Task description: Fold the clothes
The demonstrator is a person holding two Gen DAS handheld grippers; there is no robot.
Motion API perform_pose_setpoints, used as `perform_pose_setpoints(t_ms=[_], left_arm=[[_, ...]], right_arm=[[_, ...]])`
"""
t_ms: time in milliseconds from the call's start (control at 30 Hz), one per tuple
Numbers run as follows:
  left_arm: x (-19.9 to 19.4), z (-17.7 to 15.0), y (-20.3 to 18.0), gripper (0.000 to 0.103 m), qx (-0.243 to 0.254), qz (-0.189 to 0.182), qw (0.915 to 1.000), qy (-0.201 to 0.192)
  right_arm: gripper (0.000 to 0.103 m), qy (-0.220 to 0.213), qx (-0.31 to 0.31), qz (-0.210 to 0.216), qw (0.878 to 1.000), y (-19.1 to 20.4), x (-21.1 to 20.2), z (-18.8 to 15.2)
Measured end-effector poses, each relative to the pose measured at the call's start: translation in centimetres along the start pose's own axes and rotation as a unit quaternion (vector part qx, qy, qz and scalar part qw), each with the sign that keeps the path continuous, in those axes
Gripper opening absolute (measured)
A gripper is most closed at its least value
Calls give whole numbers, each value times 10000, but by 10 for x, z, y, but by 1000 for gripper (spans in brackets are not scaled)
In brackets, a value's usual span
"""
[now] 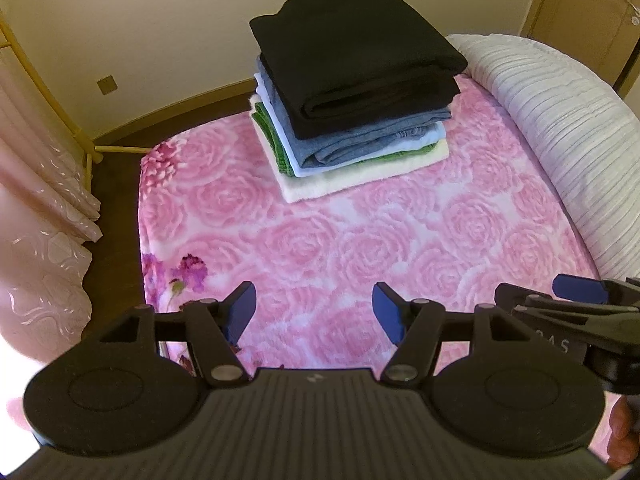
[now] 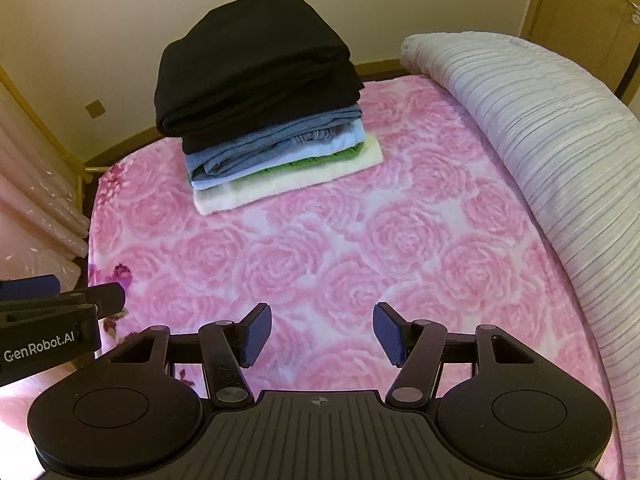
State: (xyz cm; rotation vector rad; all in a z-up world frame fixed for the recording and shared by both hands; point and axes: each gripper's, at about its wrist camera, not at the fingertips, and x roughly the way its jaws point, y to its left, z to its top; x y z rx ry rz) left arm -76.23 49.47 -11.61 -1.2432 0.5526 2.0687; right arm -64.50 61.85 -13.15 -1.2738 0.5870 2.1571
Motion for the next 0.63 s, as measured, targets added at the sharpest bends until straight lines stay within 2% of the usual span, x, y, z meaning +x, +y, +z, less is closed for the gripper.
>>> perform_pose_setpoints(t_ms=[333, 633], left_arm=[[-2, 5, 15, 61, -126, 125, 9998, -120], [-14, 6, 38, 61, -149, 267, 9986, -430]], right_arm=[[60, -44, -100, 63, 9999, 16, 0, 8], [60, -95, -209, 94, 9997, 38, -6, 11]])
